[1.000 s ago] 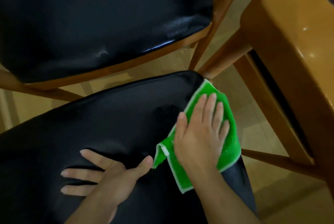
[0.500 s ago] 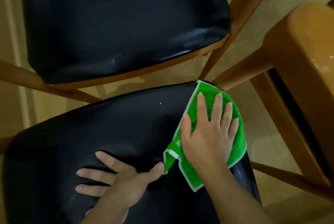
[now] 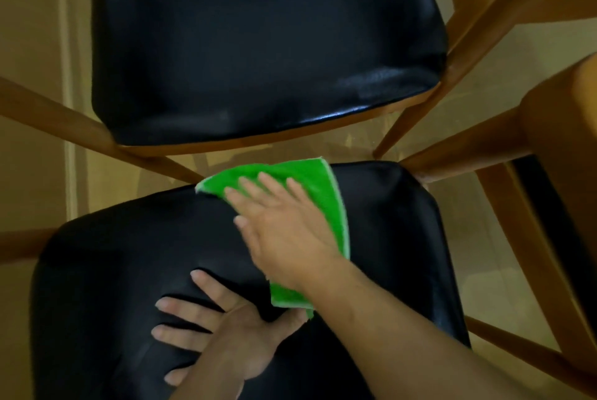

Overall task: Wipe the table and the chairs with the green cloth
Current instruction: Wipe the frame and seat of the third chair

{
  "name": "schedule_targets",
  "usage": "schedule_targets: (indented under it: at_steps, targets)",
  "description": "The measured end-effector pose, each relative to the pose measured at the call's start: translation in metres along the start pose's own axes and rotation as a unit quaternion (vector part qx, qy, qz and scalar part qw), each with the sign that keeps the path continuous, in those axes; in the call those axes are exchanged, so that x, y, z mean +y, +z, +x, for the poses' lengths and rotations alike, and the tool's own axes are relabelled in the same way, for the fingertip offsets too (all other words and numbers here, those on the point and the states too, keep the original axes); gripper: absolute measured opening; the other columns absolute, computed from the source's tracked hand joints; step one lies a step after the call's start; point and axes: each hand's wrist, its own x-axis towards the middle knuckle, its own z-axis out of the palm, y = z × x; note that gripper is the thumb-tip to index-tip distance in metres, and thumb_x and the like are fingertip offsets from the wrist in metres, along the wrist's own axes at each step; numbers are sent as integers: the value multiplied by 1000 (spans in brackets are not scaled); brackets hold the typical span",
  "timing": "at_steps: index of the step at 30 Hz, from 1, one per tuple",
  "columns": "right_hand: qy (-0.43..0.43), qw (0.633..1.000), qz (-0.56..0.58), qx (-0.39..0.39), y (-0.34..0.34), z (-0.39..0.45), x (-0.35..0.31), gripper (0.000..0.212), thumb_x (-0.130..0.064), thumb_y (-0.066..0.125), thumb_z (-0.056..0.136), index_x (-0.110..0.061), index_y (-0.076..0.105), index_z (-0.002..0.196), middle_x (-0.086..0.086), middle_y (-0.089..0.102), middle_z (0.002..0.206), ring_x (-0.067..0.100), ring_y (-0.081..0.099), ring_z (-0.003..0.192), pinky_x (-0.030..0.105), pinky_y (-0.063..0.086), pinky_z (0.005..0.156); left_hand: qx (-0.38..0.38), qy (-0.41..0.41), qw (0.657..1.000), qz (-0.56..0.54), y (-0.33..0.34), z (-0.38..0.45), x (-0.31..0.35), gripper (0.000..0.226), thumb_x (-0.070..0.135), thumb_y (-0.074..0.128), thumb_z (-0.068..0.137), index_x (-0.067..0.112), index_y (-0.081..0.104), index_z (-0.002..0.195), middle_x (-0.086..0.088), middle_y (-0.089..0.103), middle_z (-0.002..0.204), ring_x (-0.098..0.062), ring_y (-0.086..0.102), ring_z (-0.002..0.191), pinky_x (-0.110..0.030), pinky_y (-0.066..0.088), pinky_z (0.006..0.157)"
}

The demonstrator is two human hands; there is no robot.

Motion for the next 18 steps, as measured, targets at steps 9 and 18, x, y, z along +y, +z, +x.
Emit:
schedule_targets:
  at_steps: [9, 18]
  targets:
    - [323, 942, -40, 85, -11, -13, 37, 63, -46, 21, 93, -27, 22, 153, 0, 14, 162, 22, 1, 149, 49, -7, 116, -3, 15, 1000, -24, 3, 8, -4, 164, 87, 71, 29, 21, -69, 85, -21, -72, 101, -48, -50, 119, -73, -2, 102]
    - [-65, 995, -16, -75, 10, 29, -57, 69, -31, 47, 89, -34, 18, 152, -9, 4, 162, 21, -7, 148, 51, -14, 112, 64, -9, 995, -78, 8, 5, 3, 140, 80, 56, 66, 19, -69, 80, -14, -73, 99, -41, -44, 128, -69, 2, 109]
